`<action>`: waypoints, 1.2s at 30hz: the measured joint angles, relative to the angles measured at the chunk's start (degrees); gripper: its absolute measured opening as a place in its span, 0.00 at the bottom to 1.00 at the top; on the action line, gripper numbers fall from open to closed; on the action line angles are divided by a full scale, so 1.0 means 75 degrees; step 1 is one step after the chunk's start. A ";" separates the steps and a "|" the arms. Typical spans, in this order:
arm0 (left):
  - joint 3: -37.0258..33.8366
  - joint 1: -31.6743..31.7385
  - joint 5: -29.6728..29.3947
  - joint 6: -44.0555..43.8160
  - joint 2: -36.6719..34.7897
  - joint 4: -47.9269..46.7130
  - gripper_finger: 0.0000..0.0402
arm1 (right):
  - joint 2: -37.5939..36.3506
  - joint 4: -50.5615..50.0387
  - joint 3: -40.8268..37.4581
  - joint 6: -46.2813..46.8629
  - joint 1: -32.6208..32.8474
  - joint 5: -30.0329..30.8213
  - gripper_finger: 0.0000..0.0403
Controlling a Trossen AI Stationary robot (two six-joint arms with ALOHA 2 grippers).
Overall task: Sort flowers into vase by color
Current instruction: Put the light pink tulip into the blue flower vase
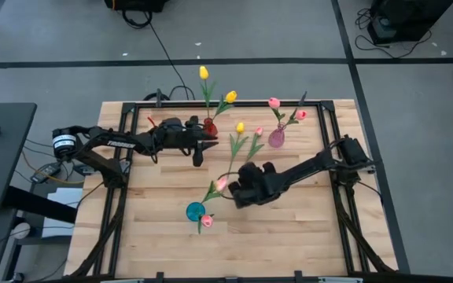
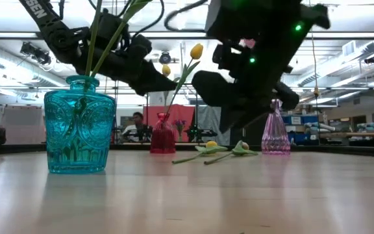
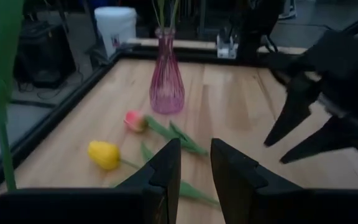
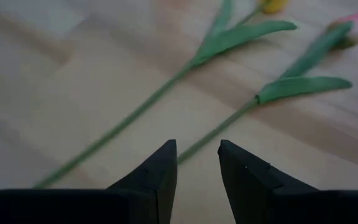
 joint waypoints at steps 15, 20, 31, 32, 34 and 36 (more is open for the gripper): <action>-0.1142 0.0040 -0.0275 0.0169 0.0003 0.1620 0.23 | 0.1225 0.0886 -0.0347 0.0947 -0.1290 0.0311 0.32; -0.1379 0.0038 -0.0302 -0.0203 0.0003 0.1703 0.23 | 0.1307 0.0948 -0.0346 0.0946 -0.1232 0.0187 0.20; -0.1510 0.0035 0.0276 -0.0837 -0.0134 0.1958 0.23 | 0.0250 -0.0190 -0.0411 0.0382 -0.0649 -0.0244 0.01; -0.1510 0.0035 0.0377 -0.0894 -0.0146 0.1943 0.23 | 0.0032 -0.0376 -0.0407 0.0339 -0.0541 -0.0214 0.01; -0.1510 0.0035 0.0534 -0.1097 -0.0156 0.1982 0.23 | -0.0403 -0.0682 -0.0402 0.0180 -0.0303 -0.0060 0.01; -0.1510 0.0035 0.0687 -0.1288 -0.0157 0.2050 0.23 | -0.0816 -0.0860 -0.0402 -0.0014 -0.0023 0.0283 0.01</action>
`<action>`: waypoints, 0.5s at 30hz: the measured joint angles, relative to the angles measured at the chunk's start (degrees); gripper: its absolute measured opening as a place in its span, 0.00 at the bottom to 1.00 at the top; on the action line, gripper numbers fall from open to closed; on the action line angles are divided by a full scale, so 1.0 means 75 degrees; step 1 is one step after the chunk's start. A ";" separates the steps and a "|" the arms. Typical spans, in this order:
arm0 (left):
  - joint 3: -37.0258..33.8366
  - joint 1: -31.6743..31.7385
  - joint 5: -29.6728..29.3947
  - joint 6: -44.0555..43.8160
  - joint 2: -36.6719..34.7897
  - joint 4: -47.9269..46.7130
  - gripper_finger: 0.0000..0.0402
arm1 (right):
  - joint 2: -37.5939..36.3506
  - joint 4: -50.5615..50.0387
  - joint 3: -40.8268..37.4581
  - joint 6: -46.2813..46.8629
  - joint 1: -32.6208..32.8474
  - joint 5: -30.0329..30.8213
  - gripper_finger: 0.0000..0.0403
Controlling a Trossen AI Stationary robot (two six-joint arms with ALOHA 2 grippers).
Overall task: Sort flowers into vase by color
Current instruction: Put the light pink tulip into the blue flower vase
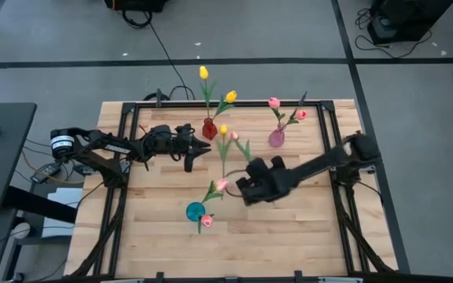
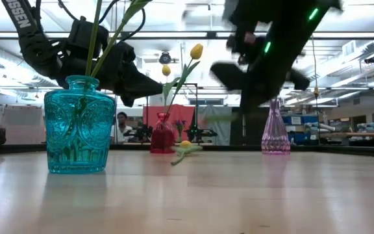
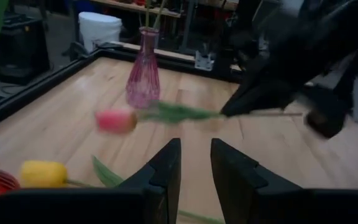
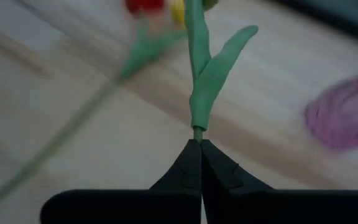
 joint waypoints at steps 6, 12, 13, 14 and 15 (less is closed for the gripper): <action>0.0000 0.0000 0.0060 -0.0528 0.0000 0.0198 0.23 | -0.1047 0.0046 0.0012 -0.0788 0.1068 0.2051 0.01; 0.0045 -0.0157 0.0277 -0.0817 0.0003 0.0627 0.23 | -0.1492 0.0405 0.0015 -0.1550 0.1713 0.3075 0.01; 0.0103 -0.0239 0.0416 -0.0788 0.0003 0.0668 0.23 | -0.1497 0.0516 0.0015 -0.1747 0.1762 0.3064 0.00; 0.0161 -0.0342 0.0536 -0.0766 0.0003 0.0715 0.23 | -0.1497 0.0689 0.0015 -0.2009 0.1798 0.3050 0.00; 0.0239 -0.0436 0.0628 -0.0769 0.0003 0.0742 0.23 | -0.1497 0.0896 0.0015 -0.2294 0.1820 0.3003 0.00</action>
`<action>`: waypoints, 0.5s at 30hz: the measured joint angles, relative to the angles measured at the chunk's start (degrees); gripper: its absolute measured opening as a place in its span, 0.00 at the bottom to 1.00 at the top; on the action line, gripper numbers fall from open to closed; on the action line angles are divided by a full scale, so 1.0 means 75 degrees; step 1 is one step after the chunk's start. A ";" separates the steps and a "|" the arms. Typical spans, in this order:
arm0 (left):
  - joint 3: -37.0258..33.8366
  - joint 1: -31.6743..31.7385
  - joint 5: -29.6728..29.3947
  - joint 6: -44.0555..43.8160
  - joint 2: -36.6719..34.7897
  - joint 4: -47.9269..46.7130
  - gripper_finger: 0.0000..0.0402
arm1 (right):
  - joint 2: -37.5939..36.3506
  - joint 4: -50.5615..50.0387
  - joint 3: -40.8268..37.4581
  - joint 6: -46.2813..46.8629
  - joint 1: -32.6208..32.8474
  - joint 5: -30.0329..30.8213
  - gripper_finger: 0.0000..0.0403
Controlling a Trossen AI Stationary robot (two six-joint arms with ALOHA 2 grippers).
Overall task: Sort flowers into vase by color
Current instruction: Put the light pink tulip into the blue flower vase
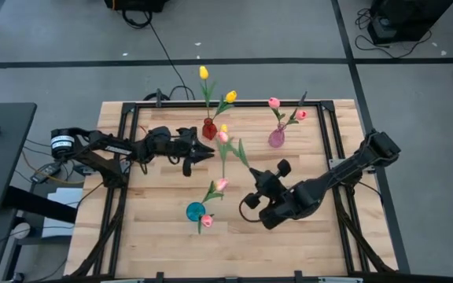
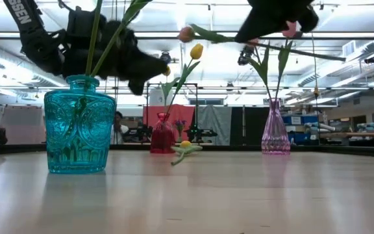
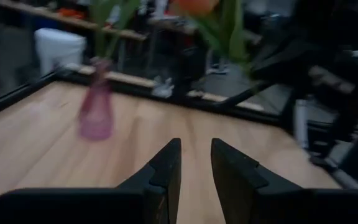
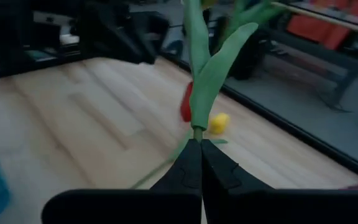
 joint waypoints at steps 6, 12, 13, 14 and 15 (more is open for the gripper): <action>0.0466 -0.0505 0.0106 0.0278 0.0000 0.0074 0.28 | 0.0000 0.2245 0.0000 -0.2271 -0.0337 -0.0741 0.00; 0.0595 -0.0667 0.0374 0.0423 0.0006 0.0502 0.33 | 0.0002 0.5240 0.0003 -0.5059 -0.0851 -0.1228 0.00; 0.0597 -0.0678 0.0404 0.0420 0.0006 0.0705 0.33 | 0.0034 0.5699 0.0003 -0.5453 -0.0963 -0.1467 0.00; 0.0601 -0.0695 0.0451 0.0418 0.0006 0.0948 0.33 | 0.0052 0.6103 0.0006 -0.5799 -0.1068 -0.1693 0.00; 0.0601 -0.0712 0.0523 0.0411 0.0006 0.1205 0.33 | 0.0063 0.6381 0.0006 -0.6070 -0.1150 -0.1868 0.00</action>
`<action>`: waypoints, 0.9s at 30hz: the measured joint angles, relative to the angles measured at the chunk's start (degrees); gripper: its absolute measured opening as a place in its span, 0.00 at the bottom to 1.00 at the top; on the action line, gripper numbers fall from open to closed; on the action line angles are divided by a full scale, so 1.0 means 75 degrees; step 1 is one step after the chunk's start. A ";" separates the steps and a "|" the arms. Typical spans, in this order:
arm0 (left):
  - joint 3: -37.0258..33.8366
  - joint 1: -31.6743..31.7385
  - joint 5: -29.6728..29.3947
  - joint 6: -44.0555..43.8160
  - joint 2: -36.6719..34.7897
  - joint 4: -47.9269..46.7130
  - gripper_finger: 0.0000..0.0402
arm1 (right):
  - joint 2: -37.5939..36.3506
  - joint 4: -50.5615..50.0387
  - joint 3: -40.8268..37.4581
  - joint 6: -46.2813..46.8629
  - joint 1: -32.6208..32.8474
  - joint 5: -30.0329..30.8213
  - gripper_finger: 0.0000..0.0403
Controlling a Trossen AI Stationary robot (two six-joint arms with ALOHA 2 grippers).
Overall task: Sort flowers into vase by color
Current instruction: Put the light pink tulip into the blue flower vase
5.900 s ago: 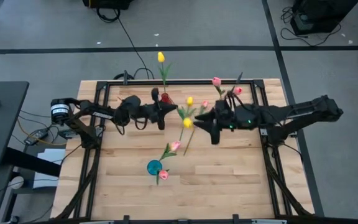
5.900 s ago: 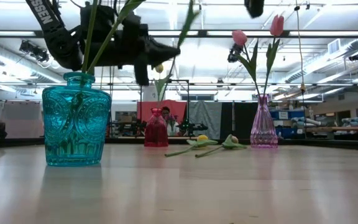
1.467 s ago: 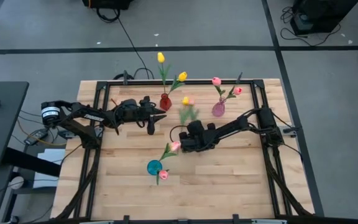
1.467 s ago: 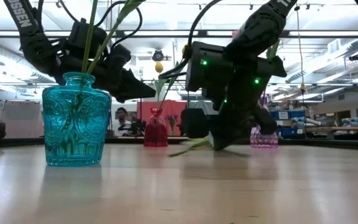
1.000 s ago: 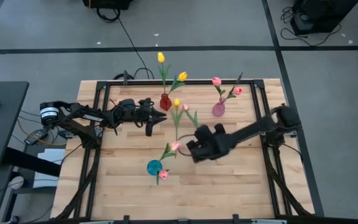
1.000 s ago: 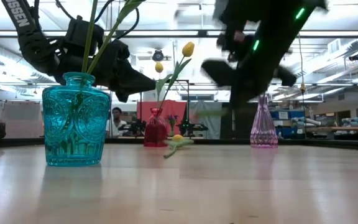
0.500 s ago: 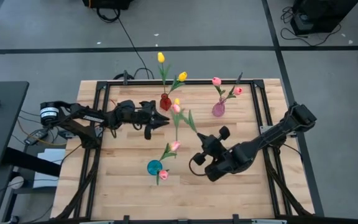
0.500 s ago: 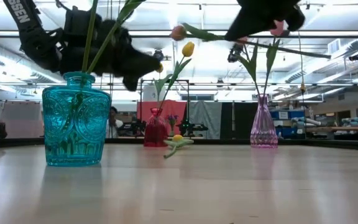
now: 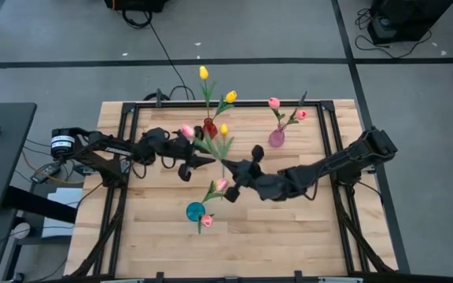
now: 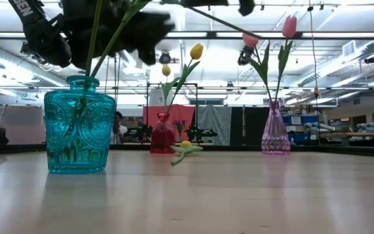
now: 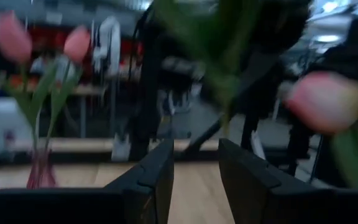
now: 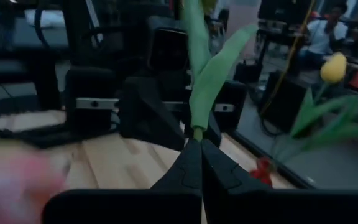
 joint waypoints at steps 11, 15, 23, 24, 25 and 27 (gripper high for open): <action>0.0003 -0.0083 0.0777 -0.0009 0.0000 0.1200 0.33 | 0.0139 0.2240 -0.0003 -0.1432 -0.0531 -0.1267 0.01; 0.0003 -0.0147 0.0774 -0.0009 0.0003 0.1226 0.33 | 0.0138 0.2362 0.0000 -0.1294 -0.0788 -0.2238 0.01; 0.0003 -0.0262 0.0735 0.0068 0.0003 0.1282 0.33 | 0.0138 0.2416 0.0000 -0.1193 -0.1009 -0.2850 0.01; 0.0003 -0.0262 0.0687 0.0116 0.0003 0.1301 0.33 | 0.0138 0.2421 0.0000 -0.1193 -0.1035 -0.2968 0.01; 0.0003 -0.0259 0.0607 0.0214 0.0003 0.1311 0.33 | 0.0138 0.2418 0.0000 -0.1190 -0.1078 -0.3116 0.01; 0.0003 -0.0259 0.0360 0.0269 0.0003 0.1308 0.33 | 0.0138 0.2415 0.0000 -0.1163 -0.1126 -0.3338 0.01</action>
